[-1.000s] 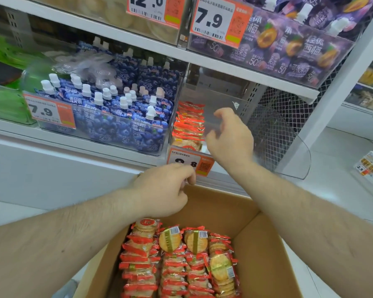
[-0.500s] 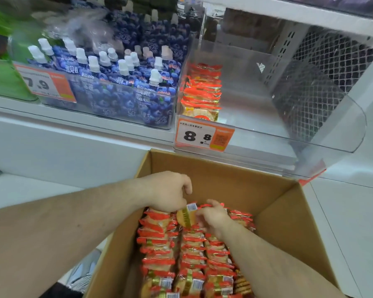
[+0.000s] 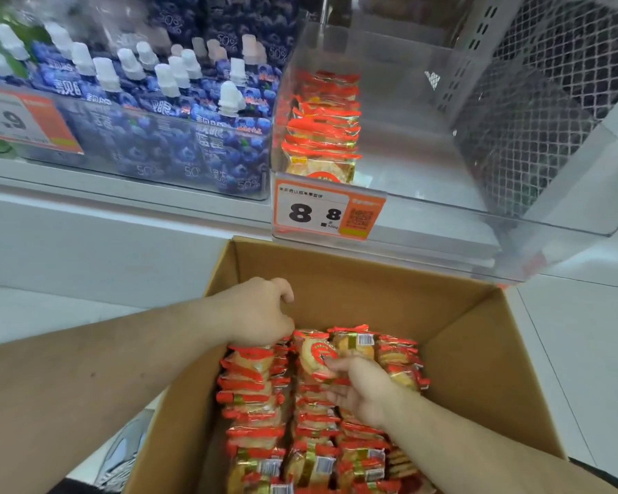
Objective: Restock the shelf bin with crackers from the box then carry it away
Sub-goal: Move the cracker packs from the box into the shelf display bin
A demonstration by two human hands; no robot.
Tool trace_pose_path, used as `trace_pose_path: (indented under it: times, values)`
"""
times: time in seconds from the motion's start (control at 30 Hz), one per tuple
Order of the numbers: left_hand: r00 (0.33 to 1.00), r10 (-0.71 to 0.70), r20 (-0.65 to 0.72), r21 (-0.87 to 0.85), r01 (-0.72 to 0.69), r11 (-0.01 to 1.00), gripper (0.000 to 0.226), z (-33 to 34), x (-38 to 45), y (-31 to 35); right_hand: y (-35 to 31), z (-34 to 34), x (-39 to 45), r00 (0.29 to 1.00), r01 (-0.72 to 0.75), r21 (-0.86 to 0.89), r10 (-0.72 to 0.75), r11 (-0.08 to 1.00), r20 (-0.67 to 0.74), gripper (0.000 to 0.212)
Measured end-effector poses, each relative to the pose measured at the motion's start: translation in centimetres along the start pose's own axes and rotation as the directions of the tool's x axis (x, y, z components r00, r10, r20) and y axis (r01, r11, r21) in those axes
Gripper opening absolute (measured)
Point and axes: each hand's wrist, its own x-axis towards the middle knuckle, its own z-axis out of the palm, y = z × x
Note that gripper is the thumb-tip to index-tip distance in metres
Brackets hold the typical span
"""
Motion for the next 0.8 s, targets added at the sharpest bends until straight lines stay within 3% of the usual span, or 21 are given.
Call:
trace_pose_path:
  times: [0.1, 0.17, 0.23, 0.3, 0.37, 0.4, 0.47, 0.57, 0.7, 0.8]
  values:
    - [0.987, -0.164, -0.007, -0.203, 0.159, 0.966, 0.078, 0.0, -0.1, 0.3, -1.0, 2.0, -3.1, 0.965, 0.035, 0.117, -0.063, 0.993, 0.254, 0.015]
    - [0.975, -0.215, 0.048, -0.442, 0.214, 0.871, 0.079, 0.0, -0.2, 0.5, -1.8, 3.5, -4.6, 0.915, 0.066, 0.136, -0.115, 0.989, 0.387, 0.020]
    - [0.972, -0.230, 0.055, -0.562, 0.220, 0.797, 0.068, 0.1, 0.0, 0.0, -2.7, 4.3, -5.3, 0.874, 0.095, 0.146, -0.153, 0.985, 0.461, 0.017]
    - [0.975, -0.223, 0.023, -0.580, 0.194, 0.791, 0.052, 0.1, 0.2, -0.5, -3.6, 3.8, -4.2, 0.924, 0.150, 0.153, -0.194, 0.977, 0.330, 0.018]
    - [0.981, -0.192, 0.004, -0.558, 0.162, 0.814, 0.041, -0.1, 0.1, -0.9, -4.3, 1.8, -1.4, 0.982, 0.186, 0.088, -0.184, 0.978, -0.036, 0.036]
    - [0.985, -0.172, -0.001, -0.552, 0.143, 0.821, 0.038, -0.2, 0.0, -1.0, -4.4, 0.7, 0.0, 0.964, 0.183, 0.069, -0.165, 0.981, -0.209, 0.045]
    - [0.991, -0.135, 0.006, -0.549, 0.116, 0.828, 0.034, -0.4, -0.1, -1.1, -4.1, -1.4, 2.1, 0.924, 0.134, 0.031, -0.114, 0.990, -0.365, 0.062]
    - [0.994, -0.104, 0.030, -0.547, 0.103, 0.831, 0.033, -0.4, -0.3, -1.0, -3.3, -2.6, 3.9, 0.943, 0.027, 0.043, -0.011, 0.999, -0.334, 0.074]
    - [0.995, -0.092, 0.046, -0.533, 0.102, 0.840, 0.033, -0.4, -0.3, -1.1, -1.9, -2.9, 4.0, 0.978, -0.044, 0.013, 0.046, 0.999, -0.205, 0.058]
    - [0.997, -0.068, 0.041, -0.514, 0.079, 0.854, 0.036, -0.6, -0.6, -1.2, -0.7, -2.9, 2.9, 0.958, -0.041, -0.080, 0.017, 0.996, -0.286, 0.028]
